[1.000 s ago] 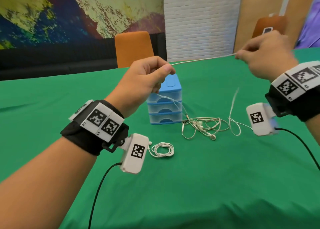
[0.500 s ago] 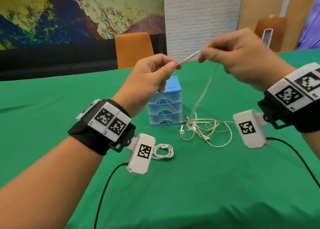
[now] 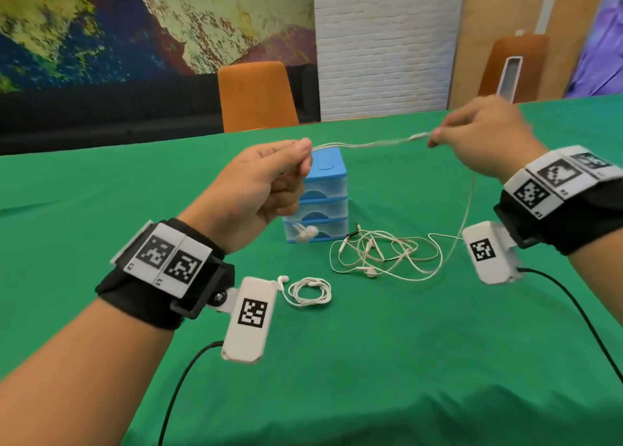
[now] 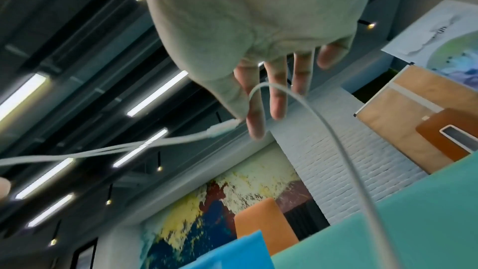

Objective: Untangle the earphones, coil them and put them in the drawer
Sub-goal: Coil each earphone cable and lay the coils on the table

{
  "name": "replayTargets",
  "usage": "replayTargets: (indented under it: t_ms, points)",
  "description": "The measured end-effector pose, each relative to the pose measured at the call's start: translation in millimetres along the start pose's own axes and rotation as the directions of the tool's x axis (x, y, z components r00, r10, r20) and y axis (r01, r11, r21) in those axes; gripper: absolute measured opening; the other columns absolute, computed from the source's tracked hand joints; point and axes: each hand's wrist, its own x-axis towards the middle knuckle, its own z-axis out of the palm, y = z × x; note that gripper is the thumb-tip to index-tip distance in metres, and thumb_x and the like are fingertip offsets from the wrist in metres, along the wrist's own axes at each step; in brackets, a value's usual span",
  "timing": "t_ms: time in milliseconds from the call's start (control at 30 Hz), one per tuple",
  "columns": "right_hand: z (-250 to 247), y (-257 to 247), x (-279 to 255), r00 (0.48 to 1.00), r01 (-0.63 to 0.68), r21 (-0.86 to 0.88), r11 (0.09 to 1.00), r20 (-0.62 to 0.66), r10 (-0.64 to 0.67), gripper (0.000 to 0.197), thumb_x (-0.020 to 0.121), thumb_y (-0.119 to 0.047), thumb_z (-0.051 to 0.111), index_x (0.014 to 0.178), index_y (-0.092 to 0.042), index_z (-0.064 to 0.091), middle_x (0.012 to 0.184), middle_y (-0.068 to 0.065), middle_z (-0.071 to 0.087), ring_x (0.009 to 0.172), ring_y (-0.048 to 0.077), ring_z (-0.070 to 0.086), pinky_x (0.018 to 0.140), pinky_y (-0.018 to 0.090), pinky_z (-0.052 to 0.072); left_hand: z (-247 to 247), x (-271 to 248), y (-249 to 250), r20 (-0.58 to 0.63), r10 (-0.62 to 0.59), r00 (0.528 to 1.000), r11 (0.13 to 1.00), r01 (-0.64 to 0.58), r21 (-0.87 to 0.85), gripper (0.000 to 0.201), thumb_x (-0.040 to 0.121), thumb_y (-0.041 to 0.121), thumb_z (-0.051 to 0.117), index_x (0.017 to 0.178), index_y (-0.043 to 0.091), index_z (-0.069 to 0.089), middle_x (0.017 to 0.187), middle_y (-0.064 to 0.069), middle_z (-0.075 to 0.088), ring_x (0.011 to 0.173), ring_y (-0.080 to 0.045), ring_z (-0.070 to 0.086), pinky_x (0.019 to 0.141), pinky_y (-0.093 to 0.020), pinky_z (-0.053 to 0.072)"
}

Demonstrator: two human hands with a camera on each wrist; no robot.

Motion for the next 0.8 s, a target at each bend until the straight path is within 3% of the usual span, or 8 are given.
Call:
replayTargets:
  t_ms: [100,233,300,367,467,567,667,800]
  points:
    - [15,-17,-19,0.939,0.179,0.100,0.979,0.281,-0.201,0.020,0.082,-0.031,0.075,0.100,-0.041,0.075,0.120,-0.011,0.066,0.124,0.017,0.055,0.113,0.041,0.035,3,0,-3,-0.020,0.002,1.000,0.997,-0.004,-0.081,0.033,0.106,0.028,0.044,0.077,0.016,0.055,0.064,-0.001,0.010,0.047,-0.011,0.010,0.051,-0.029,0.009]
    - [38,-55,-50,0.702,0.265,0.540,0.799,0.460,-0.544,0.029,0.096,-0.006,0.062,0.126,-0.007,0.063,0.124,0.010,0.068,0.116,0.014,0.063,0.107,0.029,0.045,12,3,-8,-0.001,0.018,1.000,0.989,-0.018,-0.148,0.025,0.106,0.024,0.042,0.095,0.012,0.061,0.057,0.006,0.024,0.044,-0.006,0.015,0.047,-0.025,0.010]
    - [49,-67,-59,0.717,0.173,0.697,0.696,0.395,-0.574,0.018,0.103,-0.004,0.048,0.113,0.001,0.063,0.090,0.025,0.068,0.085,0.024,0.068,0.090,0.033,0.055,12,2,-8,0.005,0.018,1.000,0.978,-0.017,-0.207,0.021,0.105,0.023,0.043,0.103,0.013,0.061,0.057,0.006,0.028,0.043,-0.005,0.017,0.046,-0.023,0.010]
    - [50,-72,-63,0.776,0.110,0.750,0.652,0.346,-0.528,0.022,0.106,-0.010,0.043,0.101,-0.002,0.063,0.061,0.011,0.047,0.058,0.020,0.055,0.068,0.032,0.054,7,0,-6,-0.007,0.009,1.000,0.966,-0.010,-0.257,0.020,0.104,0.024,0.044,0.103,0.014,0.062,0.058,0.007,0.028,0.042,-0.004,0.018,0.043,-0.021,0.011]
    - [51,-68,-62,0.806,0.045,0.742,0.669,0.368,-0.464,0.026,0.107,-0.019,0.044,0.097,-0.003,0.062,0.057,-0.001,0.027,0.047,0.013,0.028,0.046,0.028,0.034,-3,-4,-5,-0.012,-0.019,1.000,0.933,0.014,-0.360,0.023,0.104,0.027,0.044,0.093,0.016,0.061,0.060,0.008,0.025,0.042,-0.003,0.017,0.041,-0.018,0.013]
    - [53,-61,-61,0.801,0.105,0.656,0.747,0.389,-0.455,0.029,0.106,-0.021,0.046,0.087,-0.008,0.063,0.052,-0.007,0.028,0.046,0.012,0.020,0.046,0.028,0.017,-7,-4,-3,-0.013,-0.020,1.000,0.867,0.010,-0.499,0.025,0.104,0.028,0.043,0.101,0.014,0.063,0.060,0.008,0.025,0.044,-0.007,0.013,0.042,-0.020,0.012]
    - [55,-57,-67,0.774,0.228,0.546,0.806,0.401,-0.490,0.028,0.105,-0.018,0.048,0.086,-0.006,0.065,0.046,-0.014,0.034,0.042,0.004,0.026,0.043,0.018,0.024,-9,-2,-4,-0.070,-0.002,0.998,0.876,-0.032,-0.481,0.036,0.105,0.021,0.040,0.134,0.007,0.057,0.063,0.007,0.033,0.043,-0.007,0.016,0.042,-0.019,0.012]
    - [55,-59,-79,0.670,0.350,0.429,0.833,0.507,-0.542,0.020,0.102,-0.021,0.056,0.088,-0.015,0.069,0.055,-0.010,0.042,0.050,0.004,0.031,0.049,0.021,0.029,-2,0,-13,-0.177,-0.016,0.984,0.908,-0.060,-0.415,0.040,0.106,0.015,0.039,0.142,-0.001,0.045,0.076,0.006,0.060,0.039,-0.002,0.032,0.036,-0.014,0.023]
